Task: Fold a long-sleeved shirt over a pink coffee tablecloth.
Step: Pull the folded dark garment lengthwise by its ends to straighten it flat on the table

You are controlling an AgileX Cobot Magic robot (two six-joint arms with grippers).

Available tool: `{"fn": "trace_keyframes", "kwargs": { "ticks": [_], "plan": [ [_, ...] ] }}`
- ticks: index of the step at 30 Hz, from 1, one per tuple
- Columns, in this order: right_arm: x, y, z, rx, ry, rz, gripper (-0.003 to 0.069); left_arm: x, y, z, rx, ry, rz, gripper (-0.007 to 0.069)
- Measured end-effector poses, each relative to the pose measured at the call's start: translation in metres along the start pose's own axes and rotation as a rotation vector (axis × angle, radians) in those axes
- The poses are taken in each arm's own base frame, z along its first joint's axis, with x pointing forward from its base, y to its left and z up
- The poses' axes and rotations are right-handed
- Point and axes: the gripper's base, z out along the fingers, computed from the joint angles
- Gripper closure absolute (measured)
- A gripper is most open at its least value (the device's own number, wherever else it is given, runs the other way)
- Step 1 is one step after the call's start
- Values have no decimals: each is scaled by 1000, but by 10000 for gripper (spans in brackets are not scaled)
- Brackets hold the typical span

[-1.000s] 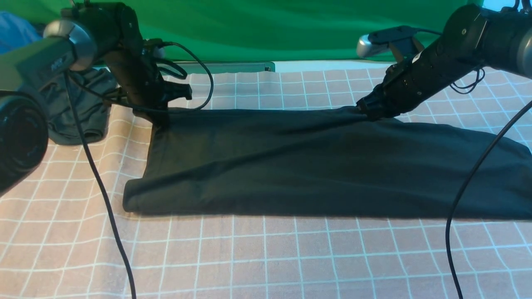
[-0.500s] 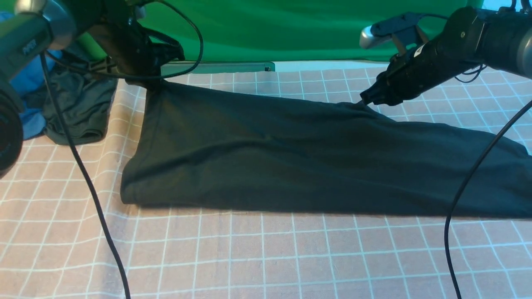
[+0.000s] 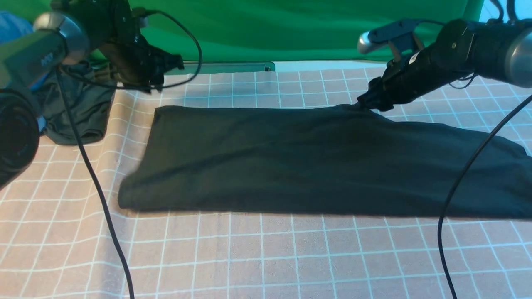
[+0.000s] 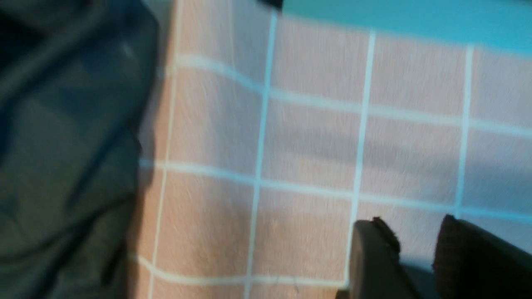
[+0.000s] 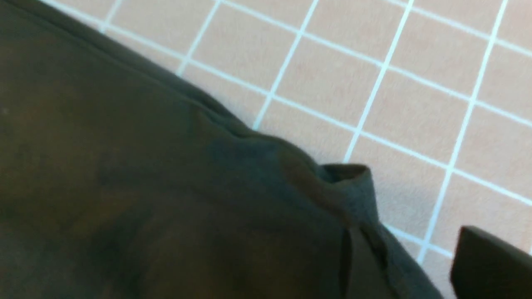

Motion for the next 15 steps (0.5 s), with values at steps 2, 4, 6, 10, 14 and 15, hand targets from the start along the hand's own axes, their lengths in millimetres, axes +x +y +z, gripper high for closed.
{"fn": "trace_keyframes", "kwargs": {
  "ticks": [2,4,6,10,14,15],
  "plan": [
    [2,0,1,-4,11,0,300,-6,-1,-14,12,-24,-13,344],
    [3,1,1,-10,28,0,335,-8,-3,-29,44,-5,-51,343],
    [5,2,1,-20,48,3,424,-3,-9,-43,101,76,-64,377],
    [5,10,2,-46,58,13,612,22,-39,-45,240,240,-39,543],
    [10,17,13,-66,78,24,623,61,-65,-29,245,369,16,611],
    [15,18,20,-71,95,26,623,72,-71,-25,241,402,27,614]
  ]
}}
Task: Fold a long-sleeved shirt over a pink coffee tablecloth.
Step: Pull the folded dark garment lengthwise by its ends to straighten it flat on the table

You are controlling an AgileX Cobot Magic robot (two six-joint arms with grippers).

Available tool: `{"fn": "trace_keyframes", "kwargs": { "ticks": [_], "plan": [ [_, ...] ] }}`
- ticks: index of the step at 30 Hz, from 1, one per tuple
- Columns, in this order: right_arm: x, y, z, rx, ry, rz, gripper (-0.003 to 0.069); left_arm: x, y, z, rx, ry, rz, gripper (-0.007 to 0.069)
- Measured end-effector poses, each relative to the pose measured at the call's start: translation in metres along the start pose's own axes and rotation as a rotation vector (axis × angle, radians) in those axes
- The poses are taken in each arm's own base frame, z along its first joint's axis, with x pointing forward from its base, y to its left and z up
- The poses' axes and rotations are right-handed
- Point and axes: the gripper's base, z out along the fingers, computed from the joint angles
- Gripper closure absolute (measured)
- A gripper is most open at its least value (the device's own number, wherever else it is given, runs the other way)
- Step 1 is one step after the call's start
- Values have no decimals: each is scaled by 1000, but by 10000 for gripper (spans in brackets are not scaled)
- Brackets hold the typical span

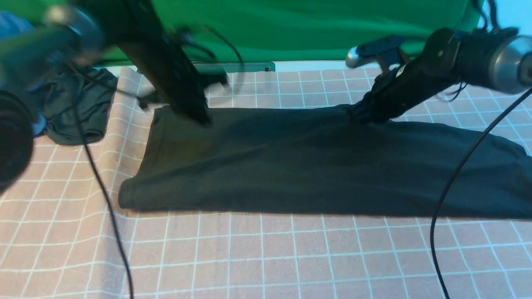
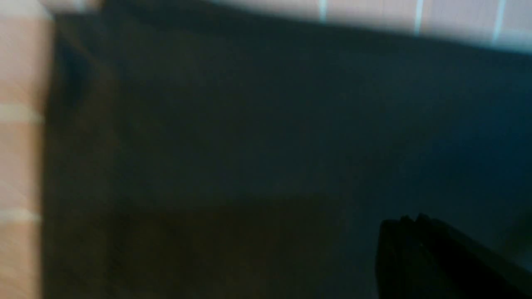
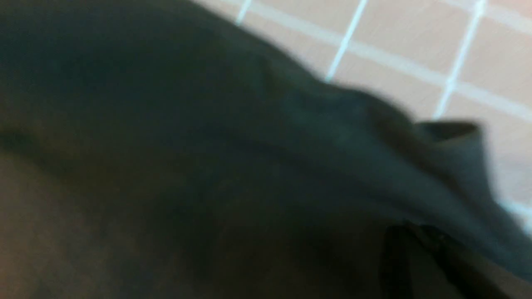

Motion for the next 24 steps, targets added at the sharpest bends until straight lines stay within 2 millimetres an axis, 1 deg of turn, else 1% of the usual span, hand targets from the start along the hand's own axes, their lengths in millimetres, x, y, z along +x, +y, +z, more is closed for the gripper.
{"fn": "trace_keyframes", "kwargs": {
  "ticks": [2,5,7,10,12,13,14,16,17,18,19,20,22,23,24],
  "plan": [
    [5,-2,12,3,9,5,623,14,-6,14,-16,54,15,614],
    [3,-6,15,22,-33,20,623,31,-8,31,-42,93,15,614],
    [0,-10,15,40,-66,29,623,33,-7,31,-44,77,8,614],
    [-4,-25,16,89,-135,39,623,35,-6,31,-42,57,-5,614],
    [-5,-34,13,90,-120,50,621,35,-6,29,-49,49,-4,614],
    [-6,-40,7,81,-89,61,620,36,-6,27,-55,45,4,614],
    [-8,-45,1,77,-78,67,620,36,-5,26,-63,44,9,614],
    [-14,-53,-20,54,-29,68,620,37,-5,18,-73,35,23,614],
    [-15,-59,-36,41,8,70,620,37,-6,10,-77,24,31,614],
    [-17,-62,-47,37,20,72,620,36,-7,4,-76,12,36,614],
    [-21,-68,-70,40,29,73,620,36,-8,-4,-74,-3,39,614],
    [-20,-74,-93,39,66,82,620,36,-10,-17,-67,-28,44,614],
    [-15,-85,-127,47,116,119,620,40,-13,-38,-54,-68,50,614],
    [-13,-88,-130,51,124,130,620,41,-13,-40,-54,-71,51,614],
    [-6,-95,-145,54,174,165,620,46,-14,-50,-47,-92,52,614]
  ]
}}
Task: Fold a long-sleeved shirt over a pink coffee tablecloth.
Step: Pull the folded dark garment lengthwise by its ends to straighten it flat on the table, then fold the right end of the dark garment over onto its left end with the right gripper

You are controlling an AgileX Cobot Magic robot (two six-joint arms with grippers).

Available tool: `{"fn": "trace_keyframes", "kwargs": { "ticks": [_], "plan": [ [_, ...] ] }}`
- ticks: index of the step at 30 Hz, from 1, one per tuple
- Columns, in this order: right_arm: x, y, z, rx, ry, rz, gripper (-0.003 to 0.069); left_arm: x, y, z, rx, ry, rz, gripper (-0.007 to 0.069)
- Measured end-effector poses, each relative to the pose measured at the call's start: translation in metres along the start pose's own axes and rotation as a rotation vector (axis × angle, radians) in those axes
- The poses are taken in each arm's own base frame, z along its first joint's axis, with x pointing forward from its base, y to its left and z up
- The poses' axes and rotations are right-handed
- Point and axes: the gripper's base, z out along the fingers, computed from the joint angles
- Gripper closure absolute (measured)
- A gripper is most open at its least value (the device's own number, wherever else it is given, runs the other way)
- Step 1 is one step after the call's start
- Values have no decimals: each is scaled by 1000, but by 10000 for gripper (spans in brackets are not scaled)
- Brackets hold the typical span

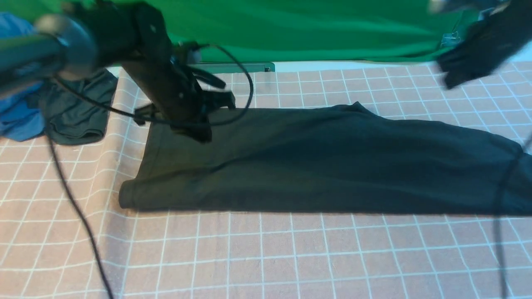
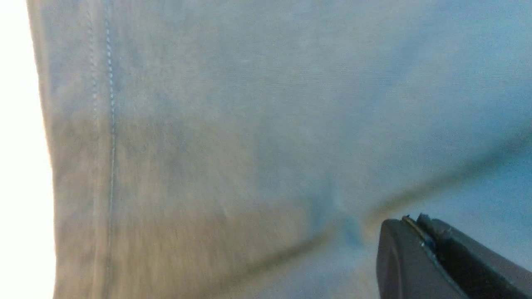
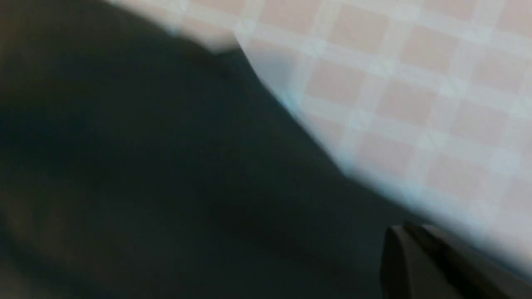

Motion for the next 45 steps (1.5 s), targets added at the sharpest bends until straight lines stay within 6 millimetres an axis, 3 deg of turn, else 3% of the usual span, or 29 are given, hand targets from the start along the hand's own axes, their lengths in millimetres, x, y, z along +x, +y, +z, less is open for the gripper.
{"fn": "trace_keyframes", "kwargs": {
  "ticks": [2,4,8,9,13,15,17,20,22,24,27,29,32,38,42,45],
  "plan": [
    [17,-19,-9,15,66,76,620,9,2,-6,2,-15,-2,614],
    [39,-41,-11,30,126,158,620,26,7,0,13,-16,-25,614],
    [73,-60,-1,44,224,248,617,48,17,21,4,-9,-44,613],
    [88,-69,6,62,248,311,602,57,21,34,-5,2,-53,613],
    [107,-84,19,103,238,406,484,69,27,50,-21,32,-62,612],
    [111,-86,22,110,235,416,419,70,28,51,-22,32,-63,612],
    [113,-88,26,128,217,417,279,71,29,52,-23,30,-75,612],
    [112,-89,27,140,199,420,142,71,28,48,-20,12,-86,612],
    [113,-91,28,152,197,427,95,72,28,41,-21,1,-77,612],
    [113,-91,28,161,198,431,83,72,27,35,-20,-8,-70,612],
    [114,-93,33,165,203,448,71,73,25,12,-10,-44,-56,612],
    [114,-94,41,162,212,458,66,75,22,-14,7,-85,-49,612],
    [114,-94,50,161,215,457,65,81,22,-29,21,-109,-50,612],
    [109,-94,65,168,177,456,65,94,23,-40,37,-114,-64,612],
    [114,-97,84,159,219,478,65,99,25,-38,33,-98,-62,612],
    [114,-96,86,157,218,476,79,100,24,-38,34,-86,-63,612]
  ]
}}
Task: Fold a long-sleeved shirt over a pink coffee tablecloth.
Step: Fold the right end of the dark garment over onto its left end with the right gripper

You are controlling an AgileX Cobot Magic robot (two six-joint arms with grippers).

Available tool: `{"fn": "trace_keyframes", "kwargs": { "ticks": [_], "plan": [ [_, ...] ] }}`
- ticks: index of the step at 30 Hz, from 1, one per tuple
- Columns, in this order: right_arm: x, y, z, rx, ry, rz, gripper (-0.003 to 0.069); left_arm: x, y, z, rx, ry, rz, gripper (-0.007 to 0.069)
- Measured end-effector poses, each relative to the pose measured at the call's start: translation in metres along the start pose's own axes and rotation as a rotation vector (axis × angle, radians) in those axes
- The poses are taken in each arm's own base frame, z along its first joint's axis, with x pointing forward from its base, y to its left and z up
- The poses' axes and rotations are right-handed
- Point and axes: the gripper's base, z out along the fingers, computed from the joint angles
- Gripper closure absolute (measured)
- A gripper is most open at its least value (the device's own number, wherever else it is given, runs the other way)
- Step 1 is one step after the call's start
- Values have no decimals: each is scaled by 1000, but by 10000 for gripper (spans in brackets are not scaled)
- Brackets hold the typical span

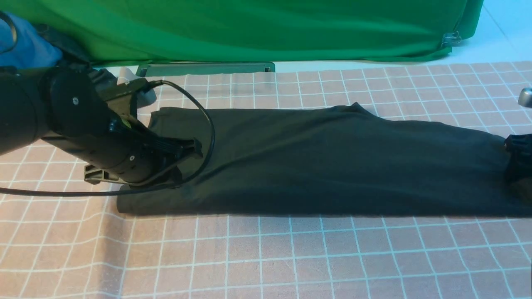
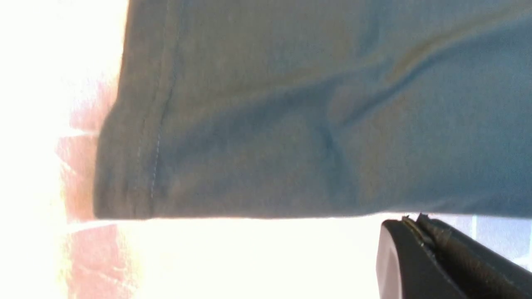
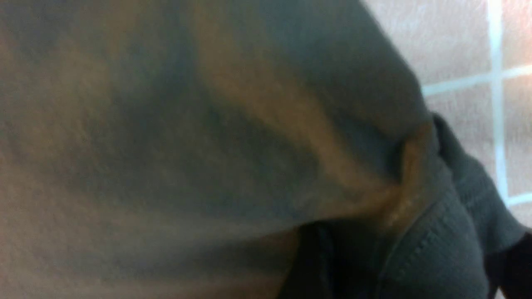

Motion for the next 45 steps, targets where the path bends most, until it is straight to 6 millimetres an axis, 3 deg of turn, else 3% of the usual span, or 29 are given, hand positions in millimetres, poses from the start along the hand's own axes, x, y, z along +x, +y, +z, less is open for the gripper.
{"fn": "trace_keyframes", "kwargs": {
  "ticks": [2,5,7,12,15,17,20,22,25,31,33,34,37,38,39,40,45],
  "plan": [
    [-1,3,0,-4,-1,-24,148,0,0,-1,5,0,-2,612],
    [-1,10,-1,-20,-1,-74,433,0,-1,-1,7,3,-2,612],
    [-1,10,-4,-17,1,-90,546,1,-1,-2,10,10,-4,612],
    [-5,-6,-30,58,-1,-76,554,3,-3,-17,24,-14,4,612],
    [-11,-27,-72,127,-62,-23,554,5,-5,-39,46,-66,14,612],
    [-14,-32,-90,144,-85,0,554,7,-6,-50,55,-84,19,612],
    [-18,-29,-112,136,-103,10,554,14,-7,-70,72,-100,25,612],
    [-21,-17,-124,109,-120,-3,554,18,-7,-82,81,-110,30,612],
    [-24,6,-136,76,-137,-41,554,23,-7,-94,91,-128,37,612],
    [-23,109,-165,-25,-222,-207,554,36,-6,-123,116,-171,46,612],
    [-14,154,-172,-76,-259,-263,554,41,-6,-131,126,-183,42,612],
    [-13,157,-172,-79,-260,-272,554,41,-6,-132,128,-185,42,612],
    [5,217,-179,-199,-316,-336,554,47,-6,-142,142,-203,43,612],
    [10,232,-179,-243,-327,-349,554,48,-6,-145,145,-210,44,612],
    [10,232,-178,-243,-325,-349,554,48,-6,-145,146,-211,45,612],
    [20,259,-177,-324,-341,-368,554,51,-6,-149,153,-219,43,612],
    [45,323,-156,-457,-347,-427,554,55,-5,-155,157,-223,47,612]
  ]
}}
